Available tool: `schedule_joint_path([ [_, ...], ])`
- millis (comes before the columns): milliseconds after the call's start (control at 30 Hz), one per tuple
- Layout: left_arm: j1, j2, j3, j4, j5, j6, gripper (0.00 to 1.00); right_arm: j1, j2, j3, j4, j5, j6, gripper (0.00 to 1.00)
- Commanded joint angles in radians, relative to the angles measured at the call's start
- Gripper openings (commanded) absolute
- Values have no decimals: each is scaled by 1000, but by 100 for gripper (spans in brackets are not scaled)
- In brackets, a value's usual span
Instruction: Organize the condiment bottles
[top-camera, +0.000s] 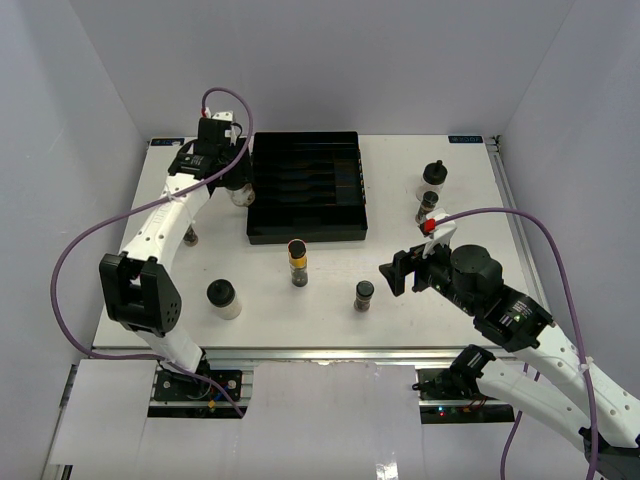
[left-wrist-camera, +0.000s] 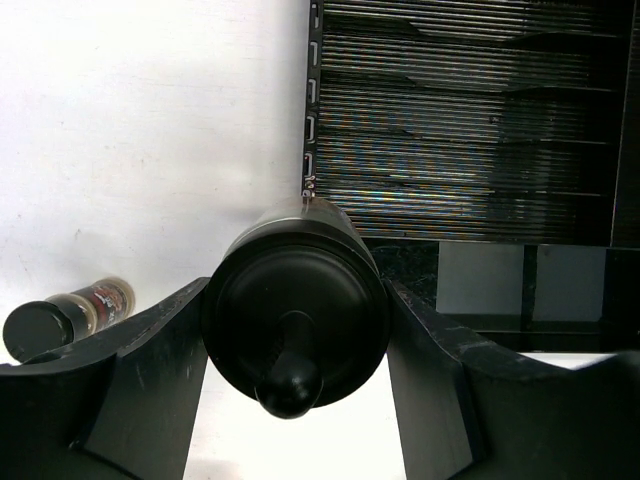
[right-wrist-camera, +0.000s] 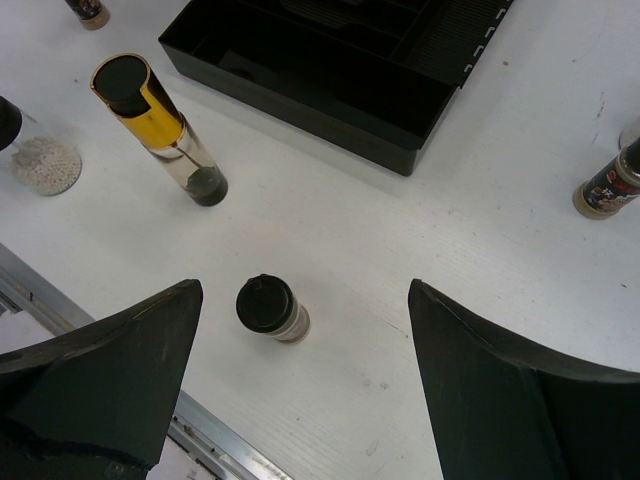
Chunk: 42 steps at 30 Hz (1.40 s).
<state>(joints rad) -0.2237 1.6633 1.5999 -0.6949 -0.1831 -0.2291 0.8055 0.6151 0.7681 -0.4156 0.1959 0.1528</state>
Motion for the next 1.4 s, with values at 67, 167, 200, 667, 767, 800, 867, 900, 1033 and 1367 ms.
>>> schedule_joint_path([
  [67, 0, 62, 184, 43, 55, 3, 0, 3, -4, -7, 36, 4, 4, 90],
  [167, 0, 140, 282, 32, 80, 7, 0, 3, -3, -5, 34, 7, 4, 90],
  [200, 0, 165, 317, 20, 87, 5, 0, 3, -3, -4, 34, 9, 3, 90],
  [667, -20, 98, 206, 37, 45, 2, 0, 3, 18, 4, 33, 14, 0, 90],
  [767, -20, 130, 249, 50, 38, 32, 0, 3, 15, 4, 29, 13, 3, 90],
  [800, -20, 147, 286, 44, 34, 33, 0, 3, 15, 2, 29, 13, 4, 90],
  [867, -20, 207, 347, 23, 38, 36, 0, 2, 11, -2, 31, 11, 7, 90],
  [900, -20, 239, 392, 14, 42, 37, 0, 3, 11, -4, 32, 10, 8, 90],
  [1033, -20, 348, 531, 11, 38, 51, 0, 3, 15, 2, 23, 8, 9, 90],
  [1367, -8, 553, 722, 145, 18, 99, 0, 2, -16, -7, -10, -23, 39, 90],
])
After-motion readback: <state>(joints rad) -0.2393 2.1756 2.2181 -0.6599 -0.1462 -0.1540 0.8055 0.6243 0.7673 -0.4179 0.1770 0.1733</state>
